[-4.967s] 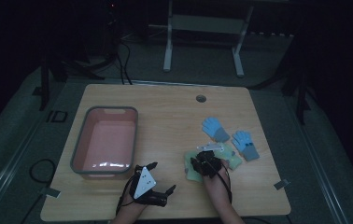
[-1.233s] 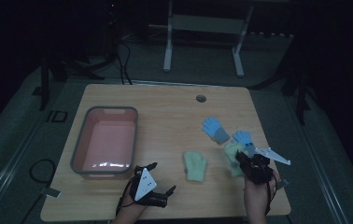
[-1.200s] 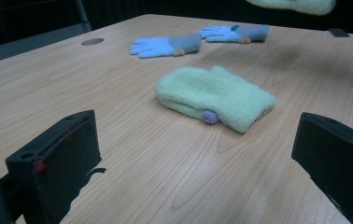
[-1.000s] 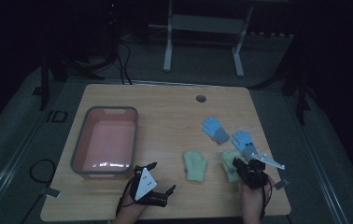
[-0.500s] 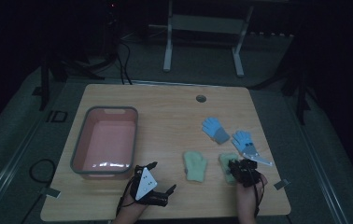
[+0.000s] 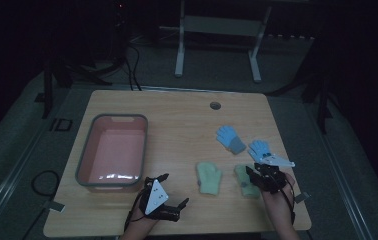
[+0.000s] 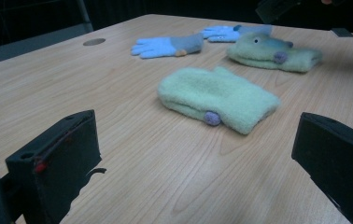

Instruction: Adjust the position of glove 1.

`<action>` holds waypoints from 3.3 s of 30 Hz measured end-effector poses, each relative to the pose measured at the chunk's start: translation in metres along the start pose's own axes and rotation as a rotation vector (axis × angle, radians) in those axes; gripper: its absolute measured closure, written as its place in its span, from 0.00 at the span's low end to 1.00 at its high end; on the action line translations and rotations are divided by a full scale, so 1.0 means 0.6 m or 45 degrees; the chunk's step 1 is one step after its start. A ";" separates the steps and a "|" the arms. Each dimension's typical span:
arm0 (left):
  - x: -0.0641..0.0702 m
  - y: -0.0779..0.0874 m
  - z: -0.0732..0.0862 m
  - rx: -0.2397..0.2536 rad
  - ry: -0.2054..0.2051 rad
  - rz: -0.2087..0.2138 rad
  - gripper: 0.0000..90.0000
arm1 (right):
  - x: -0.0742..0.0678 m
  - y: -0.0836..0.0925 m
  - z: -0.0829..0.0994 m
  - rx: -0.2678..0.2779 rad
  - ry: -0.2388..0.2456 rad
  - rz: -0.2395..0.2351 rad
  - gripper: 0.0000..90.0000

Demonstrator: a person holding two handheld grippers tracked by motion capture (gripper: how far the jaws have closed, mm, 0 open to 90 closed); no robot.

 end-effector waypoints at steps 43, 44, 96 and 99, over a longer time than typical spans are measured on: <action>0.001 0.000 0.002 -0.011 -0.037 -0.029 0.01 | -0.011 -0.033 0.061 0.006 0.130 -0.149 0.94; 0.001 0.000 0.002 -0.011 -0.037 -0.030 0.01 | -0.013 -0.029 0.054 0.018 0.110 -0.149 0.94; 0.006 -0.002 0.003 -0.028 -0.022 0.014 0.01 | -0.201 -0.072 -0.043 0.038 -0.115 -0.174 0.93; 0.005 -0.002 0.003 -0.033 -0.021 0.013 0.01 | -0.203 -0.078 -0.040 0.035 -0.114 -0.180 0.92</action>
Point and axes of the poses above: each handheld gripper's, and its own axes: y roughly backward along the jaws, z roughly out of its underside, x roughly to its right, the point moved 10 cm from there along -y, roughly forward along the jaws, and after that the axes turned 9 degrees about y, right-handed, at the moved point
